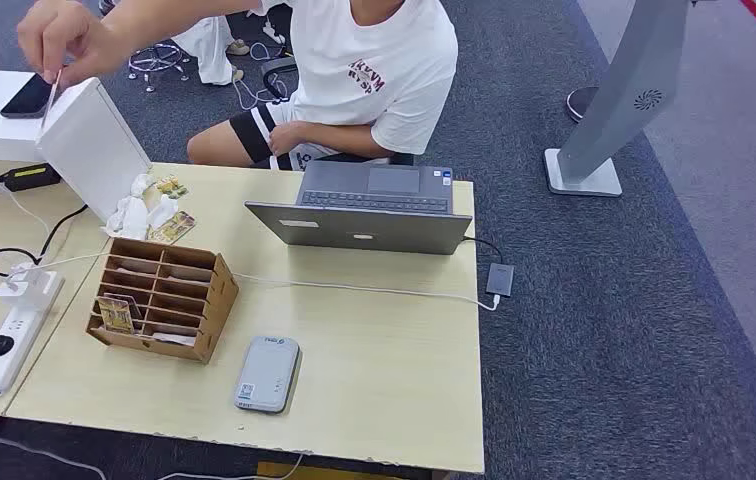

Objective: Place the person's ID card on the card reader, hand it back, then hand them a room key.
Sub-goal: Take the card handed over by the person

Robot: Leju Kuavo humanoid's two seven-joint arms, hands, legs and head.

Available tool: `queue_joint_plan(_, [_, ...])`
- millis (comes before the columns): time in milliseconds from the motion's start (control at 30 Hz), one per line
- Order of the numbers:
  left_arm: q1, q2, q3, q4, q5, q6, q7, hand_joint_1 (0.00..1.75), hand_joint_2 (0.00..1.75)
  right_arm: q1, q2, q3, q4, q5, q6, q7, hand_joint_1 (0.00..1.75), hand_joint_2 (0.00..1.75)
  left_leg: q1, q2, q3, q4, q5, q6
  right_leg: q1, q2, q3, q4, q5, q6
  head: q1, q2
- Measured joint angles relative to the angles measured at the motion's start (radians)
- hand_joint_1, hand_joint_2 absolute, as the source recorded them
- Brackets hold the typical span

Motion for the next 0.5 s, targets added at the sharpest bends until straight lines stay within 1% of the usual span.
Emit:
queue_joint_plan(67, [-0.014,0.007,-0.008,0.001,-0.030,0.012,0.008,0.00,1.75,-0.002,0.000,0.000,0.001,0.005,0.002,0.002,0.00,0.00,0.000,0.000,0.000,0.000,0.000,0.000,0.000,0.000,0.000,0.000,0.000,0.000,0.000,0.000])
queue_joint_plan(200, [-0.077,0.032,-0.043,0.020,-0.131,0.049,0.043,0.00,1.75,-0.010,0.001,0.000,0.005,0.020,0.009,0.006,0.00,0.00,0.000,0.000,0.000,0.000,0.000,0.000,0.000,0.000,0.001,0.000,0.000,0.000,0.000,0.000])
queue_joint_plan(500, [-0.231,0.090,-0.129,0.145,-0.325,0.115,0.130,0.00,1.75,-0.022,0.007,0.000,0.009,0.051,0.024,0.014,0.00,0.00,0.000,0.000,0.000,0.000,0.000,0.000,0.000,0.000,0.001,0.000,0.001,0.000,0.000,0.000])
